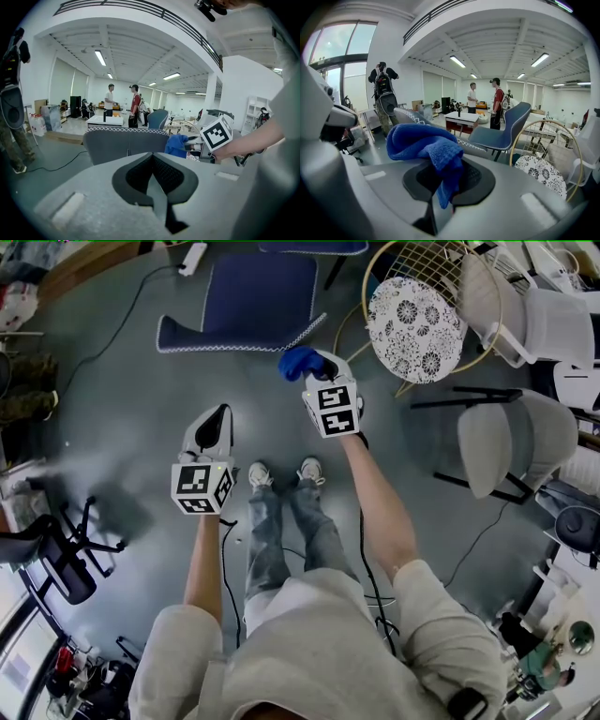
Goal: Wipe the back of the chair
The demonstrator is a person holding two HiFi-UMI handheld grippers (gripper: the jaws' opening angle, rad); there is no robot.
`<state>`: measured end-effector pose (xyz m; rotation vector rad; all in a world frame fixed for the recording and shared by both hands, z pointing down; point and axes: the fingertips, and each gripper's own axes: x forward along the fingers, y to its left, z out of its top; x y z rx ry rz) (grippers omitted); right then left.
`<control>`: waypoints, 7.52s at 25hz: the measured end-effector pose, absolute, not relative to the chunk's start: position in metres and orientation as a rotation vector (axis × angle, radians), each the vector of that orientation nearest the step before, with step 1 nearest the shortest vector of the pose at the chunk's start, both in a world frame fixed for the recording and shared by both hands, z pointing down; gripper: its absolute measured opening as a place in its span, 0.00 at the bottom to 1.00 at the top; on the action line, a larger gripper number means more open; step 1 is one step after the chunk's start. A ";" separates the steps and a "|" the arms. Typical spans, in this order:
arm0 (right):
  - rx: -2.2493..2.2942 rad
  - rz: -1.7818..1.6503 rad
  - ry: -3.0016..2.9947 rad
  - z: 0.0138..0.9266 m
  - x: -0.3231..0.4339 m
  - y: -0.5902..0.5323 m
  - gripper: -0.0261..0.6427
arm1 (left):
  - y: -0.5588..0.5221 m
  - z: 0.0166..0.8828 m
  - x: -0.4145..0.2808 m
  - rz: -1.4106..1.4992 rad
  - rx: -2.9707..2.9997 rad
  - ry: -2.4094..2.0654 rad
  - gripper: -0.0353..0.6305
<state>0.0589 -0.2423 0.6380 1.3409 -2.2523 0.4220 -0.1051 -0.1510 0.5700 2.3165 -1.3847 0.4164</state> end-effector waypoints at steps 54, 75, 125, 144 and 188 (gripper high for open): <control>1.361 0.550 -2.291 0.681 -0.085 -0.251 0.12 | -0.158 0.619 -0.200 0.454 2.230 -1.472 0.05; 1.387 0.504 -2.203 0.685 0.030 -0.246 0.12 | -0.178 0.617 -0.115 0.433 2.304 -1.365 0.05; 1.439 0.559 -2.142 0.712 0.020 -0.200 0.12 | -0.144 0.628 -0.152 0.402 2.243 -1.427 0.05; 1.388 0.593 -2.187 0.720 -0.103 -0.263 0.12 | -0.134 0.635 -0.245 0.415 2.172 -1.502 0.05; 1.610 0.566 -1.973 0.728 0.133 -0.316 0.12 | -0.183 0.634 -0.109 0.468 2.271 -1.362 0.05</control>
